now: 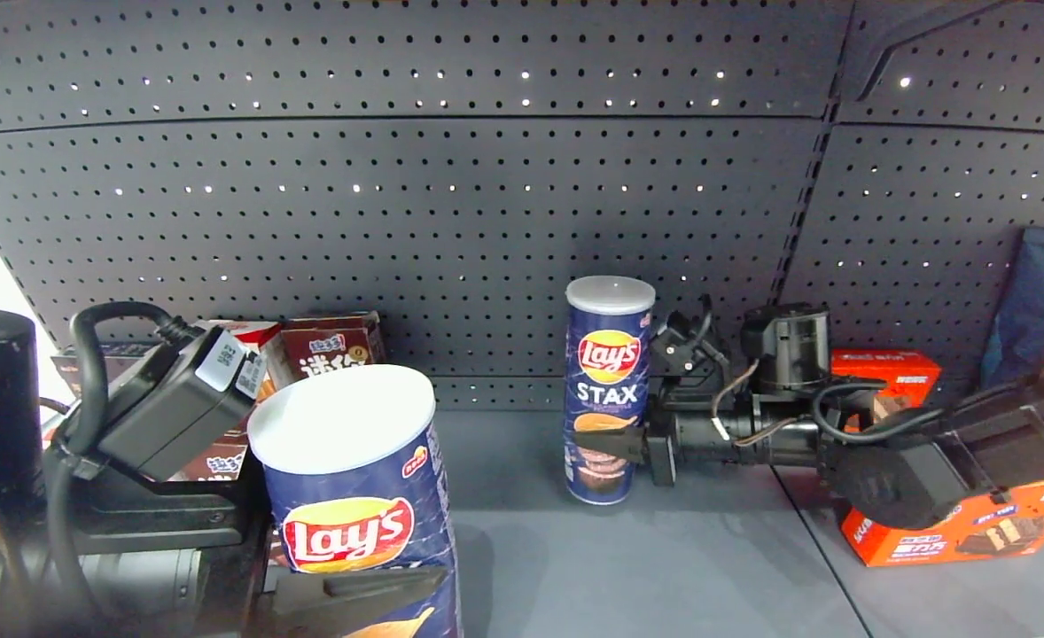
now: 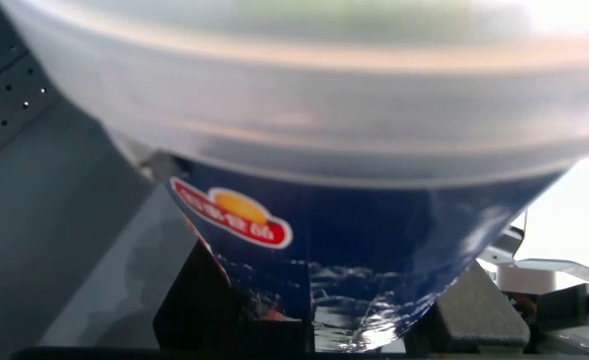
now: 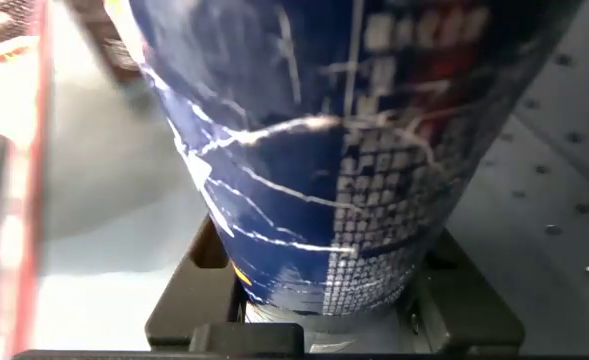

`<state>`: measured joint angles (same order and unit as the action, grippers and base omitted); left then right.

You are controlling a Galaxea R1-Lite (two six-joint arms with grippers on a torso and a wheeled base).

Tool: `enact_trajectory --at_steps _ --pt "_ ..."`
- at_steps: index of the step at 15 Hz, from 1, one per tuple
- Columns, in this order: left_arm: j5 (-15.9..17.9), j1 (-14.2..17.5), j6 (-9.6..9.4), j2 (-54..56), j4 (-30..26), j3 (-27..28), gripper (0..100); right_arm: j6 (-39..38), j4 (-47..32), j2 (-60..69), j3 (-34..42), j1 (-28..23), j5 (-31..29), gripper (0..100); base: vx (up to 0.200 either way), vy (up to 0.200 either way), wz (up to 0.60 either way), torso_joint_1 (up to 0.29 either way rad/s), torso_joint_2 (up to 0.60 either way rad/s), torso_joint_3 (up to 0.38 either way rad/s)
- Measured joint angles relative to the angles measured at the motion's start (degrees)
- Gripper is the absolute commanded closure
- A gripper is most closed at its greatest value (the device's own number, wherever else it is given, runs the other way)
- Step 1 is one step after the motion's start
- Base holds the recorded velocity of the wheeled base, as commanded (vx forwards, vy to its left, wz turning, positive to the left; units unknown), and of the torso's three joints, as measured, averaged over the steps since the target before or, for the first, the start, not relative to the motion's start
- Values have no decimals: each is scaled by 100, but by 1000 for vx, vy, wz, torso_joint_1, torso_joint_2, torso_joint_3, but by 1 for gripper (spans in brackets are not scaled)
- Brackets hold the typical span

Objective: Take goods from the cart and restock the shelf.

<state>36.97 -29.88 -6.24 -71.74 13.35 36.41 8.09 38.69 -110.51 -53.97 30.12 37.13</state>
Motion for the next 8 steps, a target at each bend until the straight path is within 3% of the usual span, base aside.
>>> enact_trajectory --at_steps 4,8 --pt "2 0 4 -20 0 16 100 -62 257 778 935 228 -178 100 0 0 0 0 0 0" --pt "-6 9 15 -39 -7 10 100 -140 1114 1156 1899 334 -183 100 0 0 0 0 0 0"
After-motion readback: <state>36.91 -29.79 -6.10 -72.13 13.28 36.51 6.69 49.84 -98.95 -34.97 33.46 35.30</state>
